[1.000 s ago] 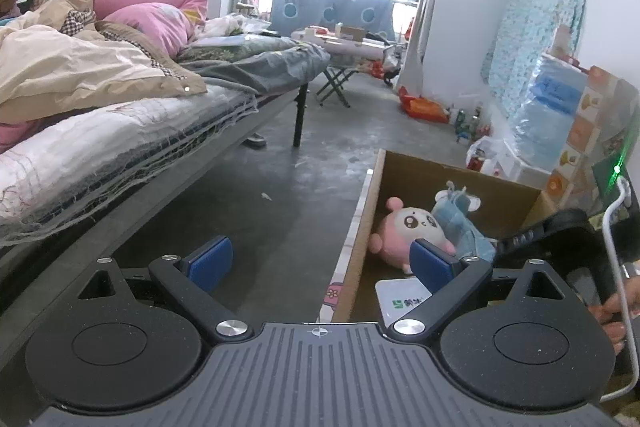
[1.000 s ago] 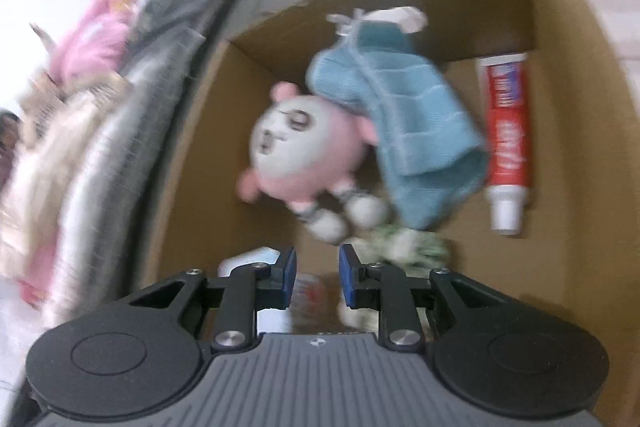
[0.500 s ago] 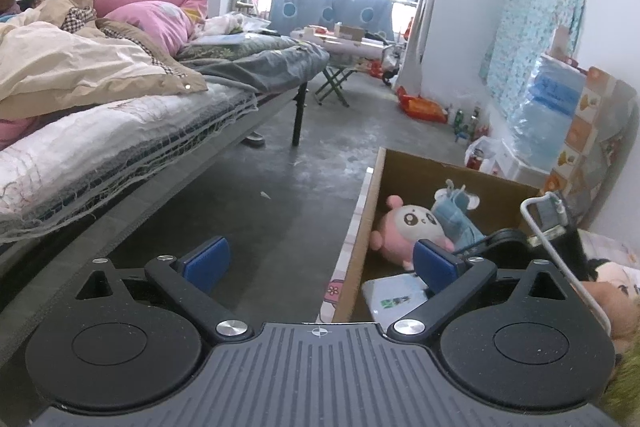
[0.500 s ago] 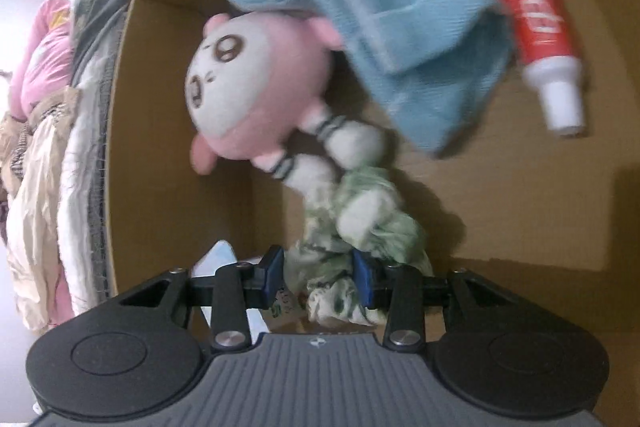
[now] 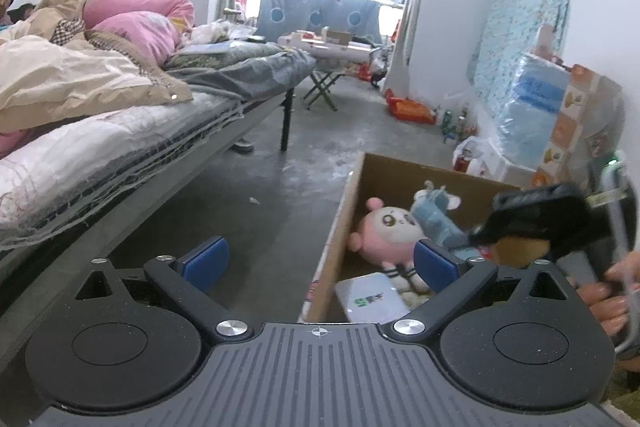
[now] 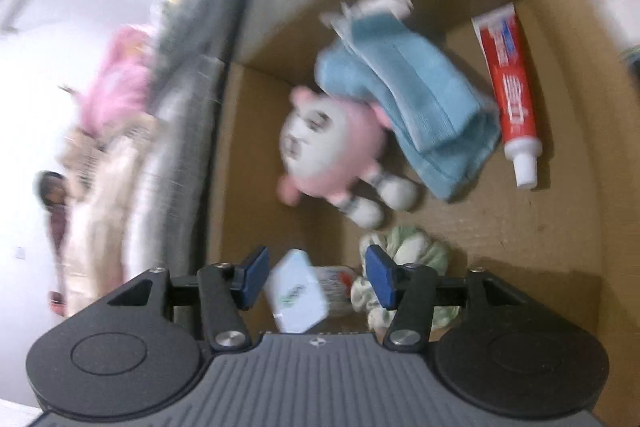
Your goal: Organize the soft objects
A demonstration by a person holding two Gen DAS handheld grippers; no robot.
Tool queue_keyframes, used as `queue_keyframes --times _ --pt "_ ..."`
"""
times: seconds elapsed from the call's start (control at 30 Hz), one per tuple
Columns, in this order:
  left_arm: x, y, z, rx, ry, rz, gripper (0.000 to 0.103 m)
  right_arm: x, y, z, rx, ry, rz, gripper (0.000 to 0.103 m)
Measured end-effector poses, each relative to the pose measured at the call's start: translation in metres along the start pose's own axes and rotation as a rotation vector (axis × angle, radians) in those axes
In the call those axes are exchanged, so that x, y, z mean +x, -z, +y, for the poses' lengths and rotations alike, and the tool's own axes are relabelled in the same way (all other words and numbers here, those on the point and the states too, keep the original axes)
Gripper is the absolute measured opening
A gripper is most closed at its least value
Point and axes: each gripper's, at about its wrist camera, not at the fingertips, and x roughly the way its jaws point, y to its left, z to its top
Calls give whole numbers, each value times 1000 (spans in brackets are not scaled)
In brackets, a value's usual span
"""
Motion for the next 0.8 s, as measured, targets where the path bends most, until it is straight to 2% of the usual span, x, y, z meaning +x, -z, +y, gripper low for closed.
queue_keyframes --times 0.2,0.4,0.5,0.63,0.8 --pt "-16 0 -17 27 40 -7 100 -69 17 -5 -20 -172 -89 53" --pt "-33 1 -40 55 88 -9 101 -140 54 -36 -28 -262 -193 55" --pt "-40 1 -57 86 135 4 101 -182 79 -61 -30 -247 -278 57" --pt "-48 2 -91 161 174 7 103 -234 108 -101 8 -230 -399 69" --pt "-56 9 -142 235 238 -1 103 -287 137 -155 81 -191 -553 74"
